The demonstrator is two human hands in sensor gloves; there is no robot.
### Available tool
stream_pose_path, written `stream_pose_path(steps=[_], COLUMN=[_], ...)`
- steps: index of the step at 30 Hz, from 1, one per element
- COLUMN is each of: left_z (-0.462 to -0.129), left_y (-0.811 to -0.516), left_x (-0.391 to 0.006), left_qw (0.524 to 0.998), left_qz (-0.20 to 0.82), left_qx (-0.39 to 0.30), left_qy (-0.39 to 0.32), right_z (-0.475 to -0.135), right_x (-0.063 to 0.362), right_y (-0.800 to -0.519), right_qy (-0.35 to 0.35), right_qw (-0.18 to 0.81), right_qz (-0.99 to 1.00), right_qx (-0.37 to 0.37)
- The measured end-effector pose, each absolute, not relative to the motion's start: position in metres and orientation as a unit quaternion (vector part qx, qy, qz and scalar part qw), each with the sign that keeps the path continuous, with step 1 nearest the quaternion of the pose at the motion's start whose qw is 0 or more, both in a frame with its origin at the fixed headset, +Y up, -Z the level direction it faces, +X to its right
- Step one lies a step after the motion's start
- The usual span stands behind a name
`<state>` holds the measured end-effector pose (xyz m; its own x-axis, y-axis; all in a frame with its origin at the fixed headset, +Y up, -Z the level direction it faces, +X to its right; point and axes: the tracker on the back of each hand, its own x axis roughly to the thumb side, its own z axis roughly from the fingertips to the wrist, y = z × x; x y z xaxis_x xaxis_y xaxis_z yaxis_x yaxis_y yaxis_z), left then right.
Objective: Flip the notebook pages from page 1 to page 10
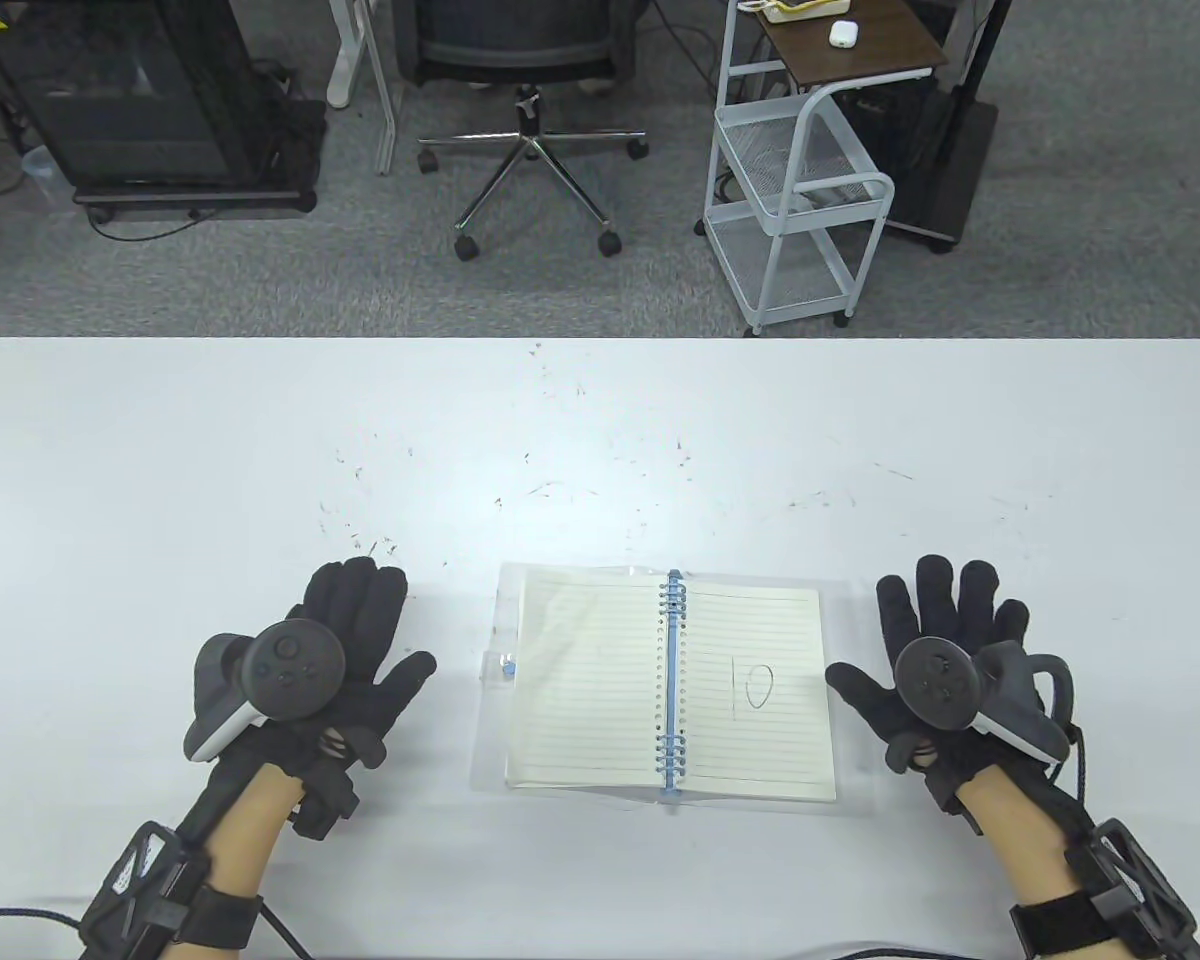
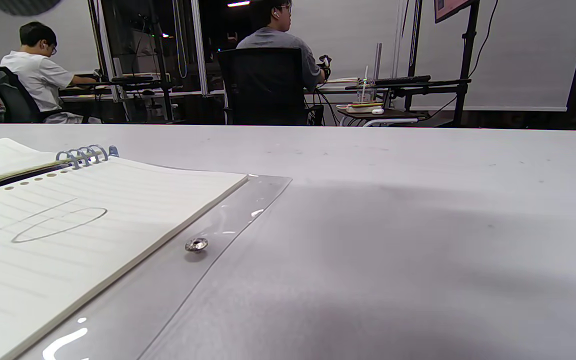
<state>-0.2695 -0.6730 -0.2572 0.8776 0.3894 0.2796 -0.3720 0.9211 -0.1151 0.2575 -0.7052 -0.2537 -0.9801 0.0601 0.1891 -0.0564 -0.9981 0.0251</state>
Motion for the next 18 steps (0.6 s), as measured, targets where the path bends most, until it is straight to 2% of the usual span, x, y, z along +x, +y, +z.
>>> stream_pose_path(steps=[18], left_z=[-0.2585], left_y=[-0.6748], left_x=[-0.2707], left_qw=[0.970], left_qz=[0.196], left_qx=[-0.031], left_qy=[-0.142], right_z=[-0.2533], right_x=[0.2599], right_y=[-0.7056], right_qy=[0.017], right_qw=[0.045], right_qz=[0.994], right_qx=[0.093])
